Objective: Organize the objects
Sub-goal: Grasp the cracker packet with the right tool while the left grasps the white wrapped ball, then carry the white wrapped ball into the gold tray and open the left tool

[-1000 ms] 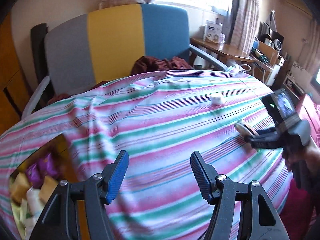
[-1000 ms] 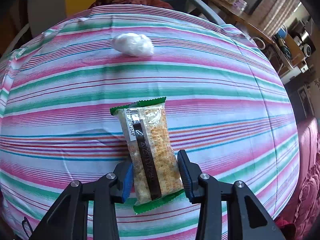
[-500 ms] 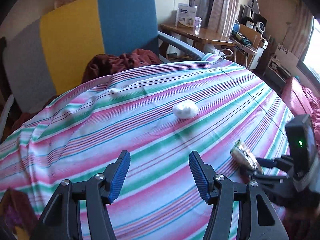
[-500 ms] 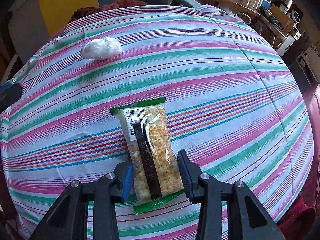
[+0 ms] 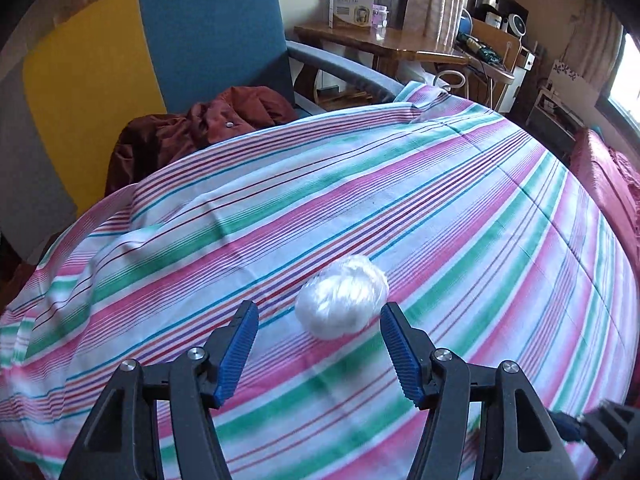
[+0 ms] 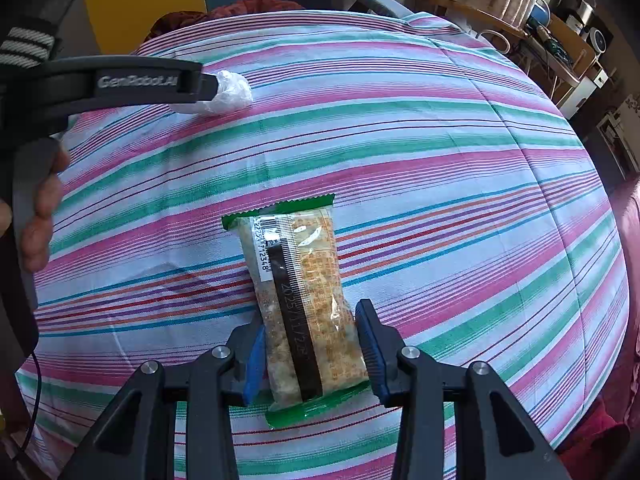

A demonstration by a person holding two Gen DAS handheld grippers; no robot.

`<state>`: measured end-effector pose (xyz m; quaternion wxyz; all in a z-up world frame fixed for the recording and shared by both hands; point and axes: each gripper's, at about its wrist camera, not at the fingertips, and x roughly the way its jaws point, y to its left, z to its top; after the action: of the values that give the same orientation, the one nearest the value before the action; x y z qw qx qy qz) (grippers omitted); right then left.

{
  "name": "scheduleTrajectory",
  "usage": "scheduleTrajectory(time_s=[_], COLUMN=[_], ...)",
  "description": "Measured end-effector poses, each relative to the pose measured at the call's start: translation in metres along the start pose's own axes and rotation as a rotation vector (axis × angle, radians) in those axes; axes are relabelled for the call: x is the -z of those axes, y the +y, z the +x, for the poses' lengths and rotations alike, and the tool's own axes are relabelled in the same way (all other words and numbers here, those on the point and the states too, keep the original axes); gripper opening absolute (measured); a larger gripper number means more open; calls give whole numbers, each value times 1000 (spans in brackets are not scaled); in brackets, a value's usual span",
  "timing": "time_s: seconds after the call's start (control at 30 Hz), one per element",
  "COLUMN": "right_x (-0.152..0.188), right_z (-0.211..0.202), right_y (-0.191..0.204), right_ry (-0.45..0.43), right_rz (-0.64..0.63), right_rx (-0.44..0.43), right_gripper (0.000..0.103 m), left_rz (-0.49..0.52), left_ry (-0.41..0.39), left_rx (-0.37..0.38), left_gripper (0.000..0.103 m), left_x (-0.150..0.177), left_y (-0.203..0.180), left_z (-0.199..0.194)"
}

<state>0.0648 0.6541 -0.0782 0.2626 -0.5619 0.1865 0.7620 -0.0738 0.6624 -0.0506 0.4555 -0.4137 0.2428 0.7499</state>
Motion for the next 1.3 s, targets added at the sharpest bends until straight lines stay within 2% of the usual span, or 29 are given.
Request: scheduleTrajectory(time_s=[0.13,0.17,0.2,0.4,0.63,0.77,0.8,0.97,1.17,1.3], right_x=[-1,-1,-2,-3,-6,-3,15,13,37,40], right_z=[0,0,-1,-2,-4,-5,-11,-9,-20,-18], right_y=[0,0,0,3,10,24,36,49,65,58], right_ry=[-1,-2,-3,-9,-34,-54,-61,-90,-100,-98], right_rz=[0,0,0,-17,-59,-120,-134,-199,-211,-197], right_rx=[-1,-2,-2,-1,-16,6,15,49,59,44], right_gripper=[42,42,42,42,42,42,42,42,42,42], left_rz=[12,14,15,-40,-140,-145,-145,-165,-215,-250], left_ry=[38,46,55,11,-22,-89,-101,-149,-164,-167], left_rx=[9,7,5,18,-9,-43,-54,-102,-128,-142], left_gripper=[62,45,37,36,36,36,36,36,36,36], left_x=[-8,-8,-7,24,107,151,159,198,233,253], left_y=[-9,-10,-10,6,32,37,39,53,77,89], left_z=[23,27,29,-9,-80,-131,-141,-186,-218,-230])
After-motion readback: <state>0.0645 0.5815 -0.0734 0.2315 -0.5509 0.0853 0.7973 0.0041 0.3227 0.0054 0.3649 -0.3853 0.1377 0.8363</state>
